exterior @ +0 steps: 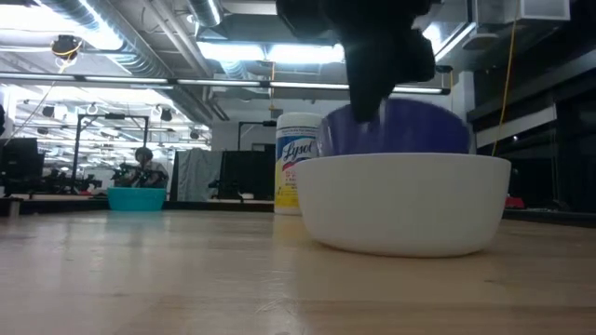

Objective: Nest bowls inside each other
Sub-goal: Stack the blue bowl on the top of the green bowl, then stack the red bowl on the top of the blue bowl

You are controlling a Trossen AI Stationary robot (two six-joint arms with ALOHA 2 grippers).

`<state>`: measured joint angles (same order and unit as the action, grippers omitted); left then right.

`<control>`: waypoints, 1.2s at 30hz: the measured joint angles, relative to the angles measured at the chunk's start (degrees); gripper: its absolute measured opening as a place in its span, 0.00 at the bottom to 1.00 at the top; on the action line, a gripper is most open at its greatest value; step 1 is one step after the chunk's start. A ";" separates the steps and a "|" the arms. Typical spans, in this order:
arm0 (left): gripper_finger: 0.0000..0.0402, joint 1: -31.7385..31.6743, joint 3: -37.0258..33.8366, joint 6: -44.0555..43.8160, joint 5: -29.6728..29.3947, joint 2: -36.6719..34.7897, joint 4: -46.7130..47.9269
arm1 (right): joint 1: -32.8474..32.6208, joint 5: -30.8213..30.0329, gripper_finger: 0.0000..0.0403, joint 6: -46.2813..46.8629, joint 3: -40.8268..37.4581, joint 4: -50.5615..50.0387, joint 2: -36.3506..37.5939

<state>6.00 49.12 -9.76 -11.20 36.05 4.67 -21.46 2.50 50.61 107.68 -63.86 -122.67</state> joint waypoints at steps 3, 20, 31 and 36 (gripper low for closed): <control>0.29 0.00 0.00 -0.16 0.00 0.00 0.02 | -0.25 -2.17 0.01 0.83 0.00 -1.73 -0.44; 0.29 0.00 0.00 -1.53 0.70 0.04 0.28 | -2.51 -6.24 0.18 -3.15 -0.02 2.64 -1.68; 0.29 0.02 0.00 -1.66 0.85 0.04 0.45 | 0.04 -11.80 0.55 -3.50 -0.02 -1.36 -1.71; 0.29 0.02 0.00 -0.30 0.34 0.00 2.42 | -0.07 -16.08 0.56 -1.54 -0.11 3.88 2.80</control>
<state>6.02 49.12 -10.06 -10.86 36.05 7.09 -21.53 -13.58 49.06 107.57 -59.98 -119.87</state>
